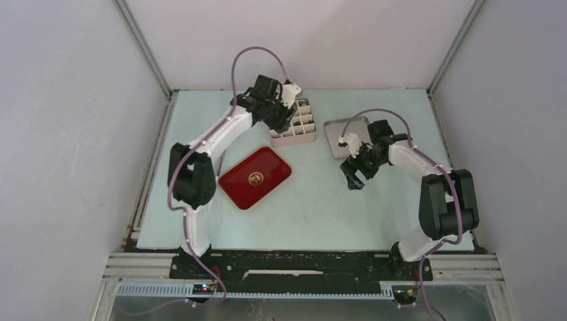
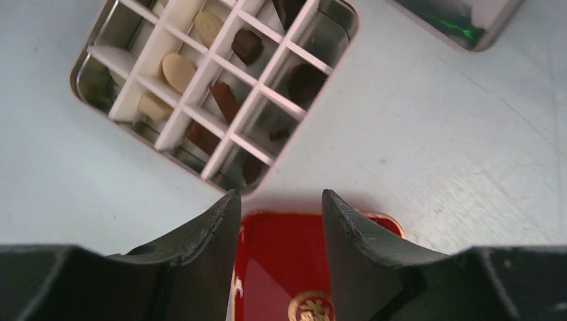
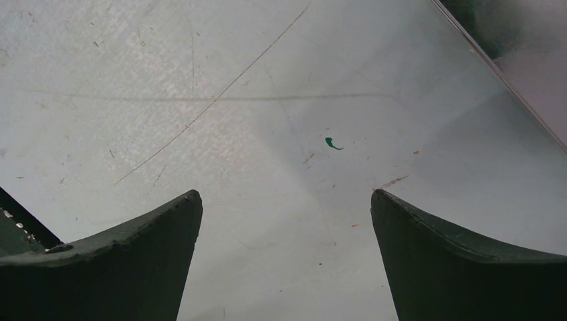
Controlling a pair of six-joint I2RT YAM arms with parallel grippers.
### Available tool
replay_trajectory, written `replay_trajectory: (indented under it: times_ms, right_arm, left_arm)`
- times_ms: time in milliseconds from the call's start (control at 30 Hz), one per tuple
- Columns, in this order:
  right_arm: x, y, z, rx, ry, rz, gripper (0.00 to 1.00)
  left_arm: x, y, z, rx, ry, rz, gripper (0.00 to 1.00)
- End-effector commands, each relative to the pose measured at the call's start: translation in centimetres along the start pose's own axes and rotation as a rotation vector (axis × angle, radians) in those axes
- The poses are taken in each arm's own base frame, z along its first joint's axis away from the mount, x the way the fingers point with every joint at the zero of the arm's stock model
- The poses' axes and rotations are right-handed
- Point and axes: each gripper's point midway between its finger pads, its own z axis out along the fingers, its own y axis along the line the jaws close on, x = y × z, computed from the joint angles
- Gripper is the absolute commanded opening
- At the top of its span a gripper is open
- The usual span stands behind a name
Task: Pack the chocolate
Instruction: Move the box lid to the center of the board, then move the packing box to the center of the board.
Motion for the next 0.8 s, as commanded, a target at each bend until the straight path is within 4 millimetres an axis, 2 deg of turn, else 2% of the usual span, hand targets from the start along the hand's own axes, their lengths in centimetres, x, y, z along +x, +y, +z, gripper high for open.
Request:
replay_trajectory:
  times_ms: [0,133,267,567,767]
  right_arm:
    - [-2.3,-0.6,-1.5,0.029,-0.080,-0.022,1.00]
    - [-2.2,-0.7,-1.5,0.031,-0.077,-0.022,1.00]
    - [-2.0,-0.6,-1.4,0.026,-0.071,-0.021,1.00]
    - [-1.9,-0.5,-1.4,0.019,-0.068,-0.021,1.00]
    - [-2.1,-2.1,-1.8,0.097,-0.076,0.014,1.00]
  left_arm:
    - [-0.7,0.7,3.2,0.006,0.040,0.091,0.53]
    - [-1.5,1.0,5.2,0.026,0.046,0.113,0.52]
    - [-1.3,0.5,6.6,0.083,0.068,0.126,0.51]
    - [1.9,-1.2,8.9,0.197,0.160,0.110,0.47]
    - [2.8,-1.6,9.3,0.202,0.186,0.112,0.41]
